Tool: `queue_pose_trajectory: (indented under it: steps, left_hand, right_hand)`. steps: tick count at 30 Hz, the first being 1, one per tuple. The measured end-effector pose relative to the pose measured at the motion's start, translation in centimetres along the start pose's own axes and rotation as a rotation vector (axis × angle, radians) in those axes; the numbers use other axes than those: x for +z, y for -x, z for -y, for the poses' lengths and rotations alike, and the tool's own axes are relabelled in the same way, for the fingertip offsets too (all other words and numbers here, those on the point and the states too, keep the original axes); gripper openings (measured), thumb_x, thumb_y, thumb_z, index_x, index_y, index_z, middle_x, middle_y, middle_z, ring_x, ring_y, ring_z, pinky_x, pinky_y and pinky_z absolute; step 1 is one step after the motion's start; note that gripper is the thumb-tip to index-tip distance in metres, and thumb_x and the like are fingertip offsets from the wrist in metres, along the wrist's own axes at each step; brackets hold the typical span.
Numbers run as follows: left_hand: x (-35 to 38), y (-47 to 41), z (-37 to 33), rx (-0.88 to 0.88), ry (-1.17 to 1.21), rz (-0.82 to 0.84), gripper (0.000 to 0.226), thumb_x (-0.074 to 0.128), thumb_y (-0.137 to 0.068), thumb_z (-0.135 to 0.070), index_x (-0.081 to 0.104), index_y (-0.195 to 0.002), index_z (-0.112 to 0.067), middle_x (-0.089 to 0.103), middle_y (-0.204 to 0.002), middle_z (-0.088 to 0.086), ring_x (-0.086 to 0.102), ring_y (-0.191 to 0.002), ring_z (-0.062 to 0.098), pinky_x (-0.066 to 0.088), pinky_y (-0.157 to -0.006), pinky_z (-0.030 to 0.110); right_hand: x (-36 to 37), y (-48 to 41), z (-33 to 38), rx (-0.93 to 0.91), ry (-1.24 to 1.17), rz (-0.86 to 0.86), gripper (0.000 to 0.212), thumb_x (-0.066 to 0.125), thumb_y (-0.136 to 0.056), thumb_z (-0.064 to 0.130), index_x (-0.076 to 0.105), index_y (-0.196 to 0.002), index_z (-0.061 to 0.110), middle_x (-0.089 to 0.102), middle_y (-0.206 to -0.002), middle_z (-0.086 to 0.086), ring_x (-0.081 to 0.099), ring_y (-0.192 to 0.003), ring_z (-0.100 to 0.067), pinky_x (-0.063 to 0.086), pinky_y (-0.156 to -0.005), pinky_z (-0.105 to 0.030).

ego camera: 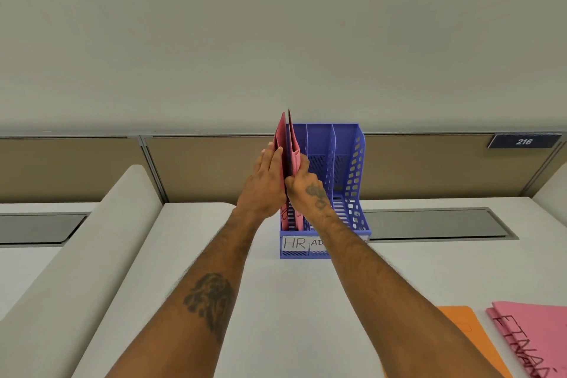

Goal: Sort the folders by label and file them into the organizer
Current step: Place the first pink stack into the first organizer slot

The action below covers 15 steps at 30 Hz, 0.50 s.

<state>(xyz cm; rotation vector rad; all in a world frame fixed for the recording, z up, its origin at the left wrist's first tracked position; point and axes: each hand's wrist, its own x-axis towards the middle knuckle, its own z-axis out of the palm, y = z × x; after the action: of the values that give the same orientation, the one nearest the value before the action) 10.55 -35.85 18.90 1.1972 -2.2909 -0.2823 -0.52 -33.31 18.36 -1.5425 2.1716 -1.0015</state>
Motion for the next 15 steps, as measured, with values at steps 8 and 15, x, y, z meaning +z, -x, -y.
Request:
queue_pose_trajectory:
  steps: [8, 15]
  left_hand:
    - [-0.3, 0.2, -0.3, -0.054, -0.061, 0.077, 0.087, 0.055, -0.095, -0.025, -0.006, -0.157, -0.018, -0.010, -0.165, 0.009, -0.012, -0.152, 0.028, 0.012, -0.123, 0.053]
    - [-0.9, 4.0, -2.3, -0.058, -0.064, 0.047, 0.080, 0.043, -0.097, -0.029, -0.009, -0.156, -0.014, -0.009, -0.165, 0.013, -0.009, -0.152, 0.030, 0.010, -0.122, 0.054]
  right_hand:
    - [-1.4, 1.6, 0.2, 0.043, 0.010, 0.069, 0.059, 0.042, -0.099, 0.034, 0.017, -0.148, 0.012, 0.064, -0.106, -0.020, 0.064, -0.081, -0.033, 0.053, -0.065, -0.040]
    - [-3.1, 5.8, -2.5, -0.150, 0.180, -0.091, 0.053, 0.039, -0.100, 0.025, 0.026, -0.149, 0.010, 0.048, -0.137, -0.020, 0.053, -0.119, -0.033, 0.051, -0.093, -0.044]
